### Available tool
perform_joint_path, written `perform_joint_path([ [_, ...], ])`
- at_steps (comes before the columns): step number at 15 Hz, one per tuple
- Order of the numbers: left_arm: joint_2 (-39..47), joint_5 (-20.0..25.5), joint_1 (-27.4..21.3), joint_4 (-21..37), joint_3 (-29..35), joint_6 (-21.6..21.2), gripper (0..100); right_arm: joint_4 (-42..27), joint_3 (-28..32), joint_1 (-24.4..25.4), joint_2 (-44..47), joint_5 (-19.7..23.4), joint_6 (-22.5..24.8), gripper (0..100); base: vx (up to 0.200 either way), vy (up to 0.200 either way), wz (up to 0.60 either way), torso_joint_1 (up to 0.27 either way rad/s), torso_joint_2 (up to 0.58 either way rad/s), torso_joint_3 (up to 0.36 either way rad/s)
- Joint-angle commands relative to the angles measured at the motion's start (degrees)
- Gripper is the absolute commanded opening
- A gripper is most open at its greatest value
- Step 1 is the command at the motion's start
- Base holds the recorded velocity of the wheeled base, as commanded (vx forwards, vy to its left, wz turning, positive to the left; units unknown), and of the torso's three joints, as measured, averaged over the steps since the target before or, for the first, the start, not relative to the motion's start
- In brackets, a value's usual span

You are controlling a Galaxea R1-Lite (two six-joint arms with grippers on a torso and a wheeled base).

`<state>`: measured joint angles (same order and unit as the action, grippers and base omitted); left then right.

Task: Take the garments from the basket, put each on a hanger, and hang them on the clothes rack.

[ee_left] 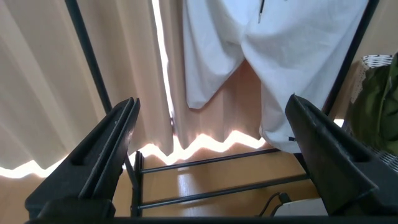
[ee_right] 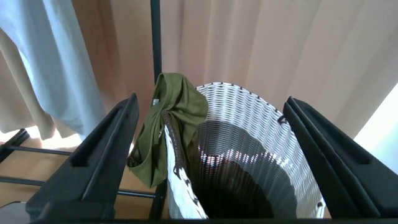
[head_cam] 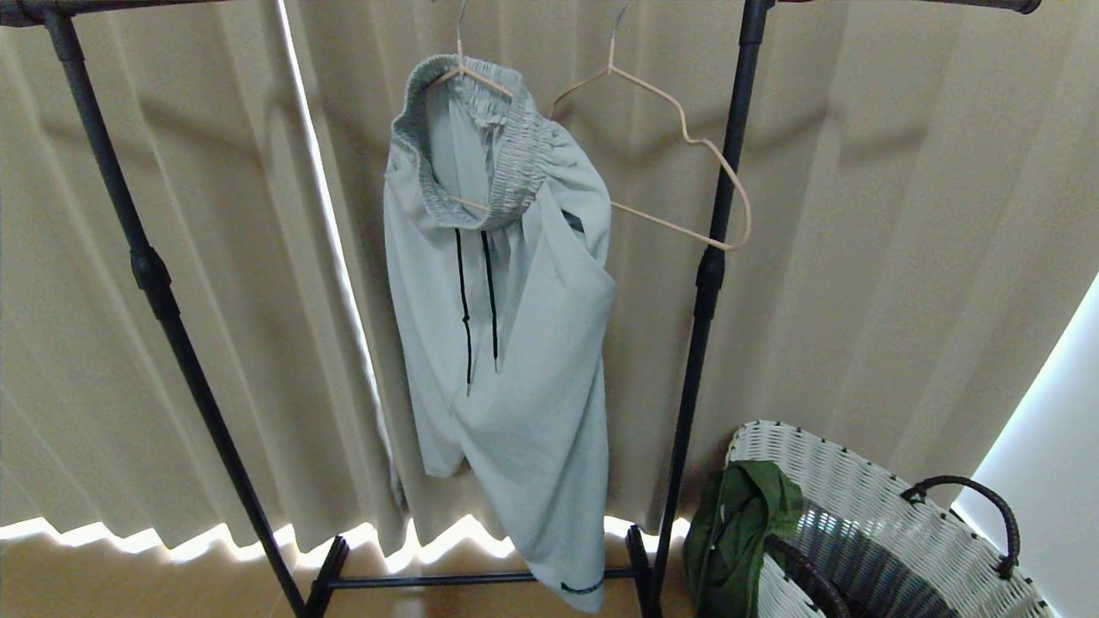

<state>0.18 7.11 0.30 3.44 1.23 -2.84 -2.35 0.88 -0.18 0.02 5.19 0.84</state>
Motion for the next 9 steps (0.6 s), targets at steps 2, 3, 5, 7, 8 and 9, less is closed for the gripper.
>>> perform_joint_path([
  [2,0.0,0.0,0.0,0.0,0.0,0.0,100,0.0,0.0,0.0,0.0,-0.1,-0.1,100,0.000,0.000,0.00,0.000,0.00,0.000],
  [3,0.0,0.0,0.0,0.0,0.0,0.0,100,0.0,0.0,0.0,0.0,-0.2,-0.2,100,0.000,0.000,0.00,0.000,0.00,0.000],
  [5,0.0,0.0,0.0,0.0,0.0,-0.1,100,0.0,0.0,0.0,0.0,-0.2,-0.2,100,0.000,0.000,0.00,0.000,0.00,0.000],
  [7,0.1,0.1,0.0,0.0,-0.1,-0.2,100,0.0,0.0,0.0,0.0,-0.2,-0.2,100,0.000,0.000,0.00,0.000,0.00,0.000],
  [8,0.1,0.1,0.0,0.0,-0.1,-0.2,100,0.0,0.0,0.0,0.0,-0.2,-0.2,100,0.000,0.000,0.00,0.000,0.00,0.000],
  [9,0.1,0.2,0.0,0.0,-0.1,-0.3,100,0.0,0.0,0.0,0.0,0.0,0.0,100,0.000,0.000,0.00,0.000,0.00,0.000],
])
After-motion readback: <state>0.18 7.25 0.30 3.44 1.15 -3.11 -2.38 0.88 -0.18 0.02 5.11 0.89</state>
